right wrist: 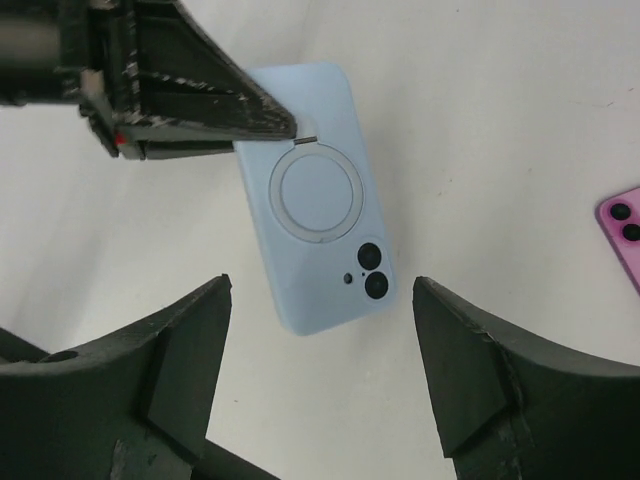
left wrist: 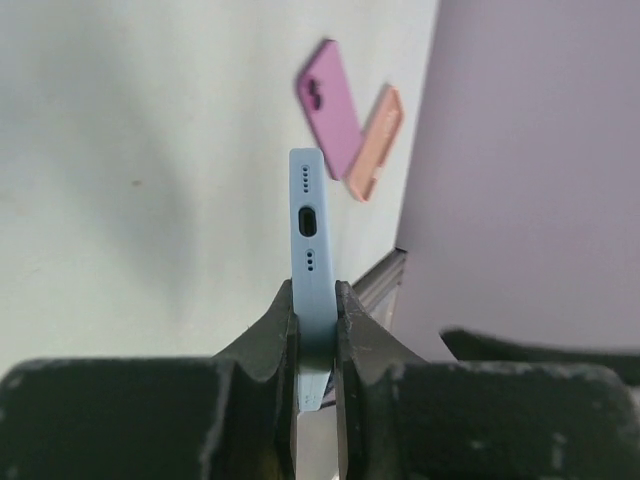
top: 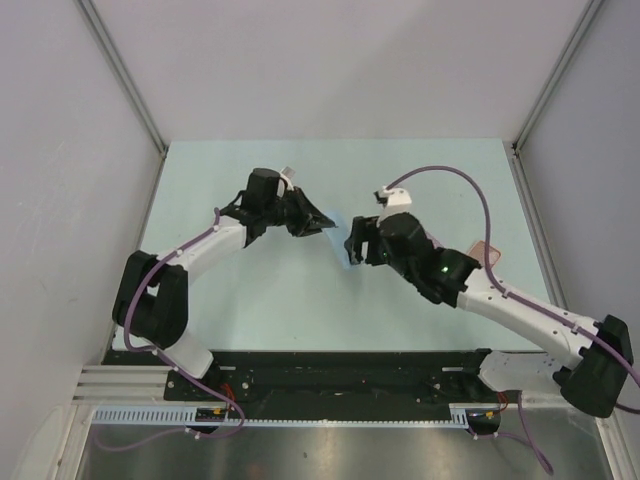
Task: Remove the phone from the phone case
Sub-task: Adjust the phone.
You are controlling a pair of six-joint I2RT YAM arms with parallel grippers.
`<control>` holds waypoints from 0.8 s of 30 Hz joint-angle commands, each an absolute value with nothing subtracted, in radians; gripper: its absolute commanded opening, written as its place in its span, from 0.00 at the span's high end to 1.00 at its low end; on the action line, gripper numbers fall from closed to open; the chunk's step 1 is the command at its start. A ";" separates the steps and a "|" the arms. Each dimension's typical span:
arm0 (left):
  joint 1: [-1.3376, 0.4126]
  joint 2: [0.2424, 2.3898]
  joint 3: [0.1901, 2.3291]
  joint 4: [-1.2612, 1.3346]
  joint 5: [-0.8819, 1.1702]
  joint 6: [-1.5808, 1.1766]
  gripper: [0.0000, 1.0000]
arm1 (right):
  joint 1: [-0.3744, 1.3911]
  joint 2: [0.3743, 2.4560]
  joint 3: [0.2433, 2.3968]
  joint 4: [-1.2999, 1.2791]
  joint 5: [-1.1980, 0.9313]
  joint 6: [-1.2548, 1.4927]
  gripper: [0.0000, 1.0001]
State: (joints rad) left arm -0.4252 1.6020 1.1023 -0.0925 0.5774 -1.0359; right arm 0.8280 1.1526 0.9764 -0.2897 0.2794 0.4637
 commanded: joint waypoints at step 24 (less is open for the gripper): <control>-0.423 1.609 1.160 -0.259 0.456 -0.992 1.00 | 1.233 1.795 1.258 -0.443 1.094 0.293 0.39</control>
State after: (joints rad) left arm -0.4252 1.6234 1.1133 -0.2905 0.4374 -0.9932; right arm 1.2423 1.7741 1.2106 -0.4580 0.9909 0.2863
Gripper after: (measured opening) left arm 0.156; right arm 0.681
